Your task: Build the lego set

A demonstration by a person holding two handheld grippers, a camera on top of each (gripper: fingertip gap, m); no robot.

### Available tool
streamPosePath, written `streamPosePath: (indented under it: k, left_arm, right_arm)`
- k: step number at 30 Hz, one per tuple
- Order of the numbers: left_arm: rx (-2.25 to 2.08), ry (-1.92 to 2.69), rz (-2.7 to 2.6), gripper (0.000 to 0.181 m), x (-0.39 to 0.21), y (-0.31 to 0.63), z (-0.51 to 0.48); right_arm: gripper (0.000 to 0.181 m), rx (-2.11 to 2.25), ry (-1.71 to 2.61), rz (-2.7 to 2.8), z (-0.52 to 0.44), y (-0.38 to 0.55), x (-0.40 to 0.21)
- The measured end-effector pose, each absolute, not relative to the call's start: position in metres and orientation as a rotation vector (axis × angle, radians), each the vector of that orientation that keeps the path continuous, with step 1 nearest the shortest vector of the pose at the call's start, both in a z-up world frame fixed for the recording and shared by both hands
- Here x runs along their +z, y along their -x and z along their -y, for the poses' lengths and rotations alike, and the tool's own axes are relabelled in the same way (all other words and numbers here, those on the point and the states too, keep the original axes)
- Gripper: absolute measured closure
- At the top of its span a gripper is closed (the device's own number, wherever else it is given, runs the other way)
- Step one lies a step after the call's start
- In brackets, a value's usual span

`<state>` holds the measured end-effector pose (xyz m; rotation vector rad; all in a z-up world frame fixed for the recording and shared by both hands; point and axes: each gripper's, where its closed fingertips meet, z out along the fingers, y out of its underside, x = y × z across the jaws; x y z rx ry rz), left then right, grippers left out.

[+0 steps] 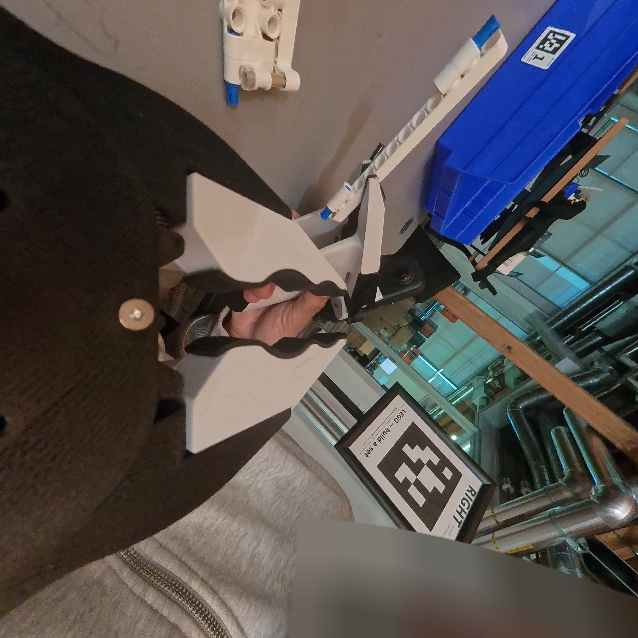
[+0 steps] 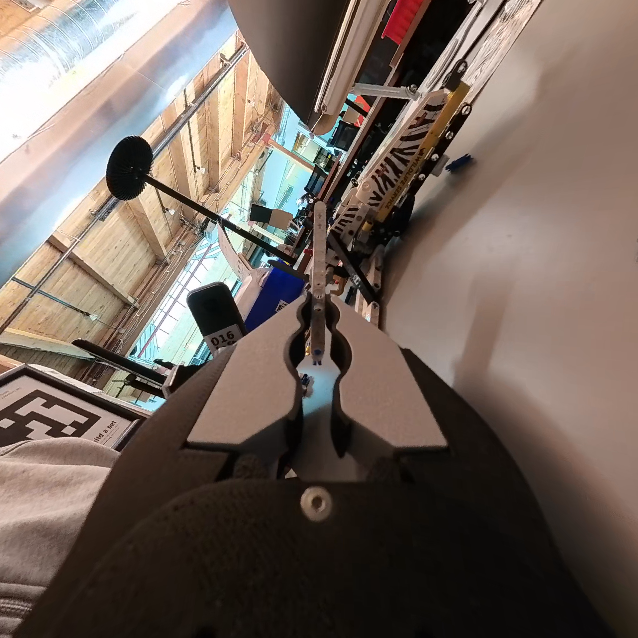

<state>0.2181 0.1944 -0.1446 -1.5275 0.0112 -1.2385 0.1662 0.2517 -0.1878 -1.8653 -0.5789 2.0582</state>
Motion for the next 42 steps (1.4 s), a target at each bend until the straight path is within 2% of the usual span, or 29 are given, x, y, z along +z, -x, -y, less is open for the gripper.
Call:
streamPosePath:
  k: [42]
  left_arm:
    - [-1.221,1.525,-0.011,0.164,-0.1439,-0.2186,-0.1946]
  right_arm:
    - [0.176,2.063,1.875,0.572,-0.2519,-0.1663,-0.1884]
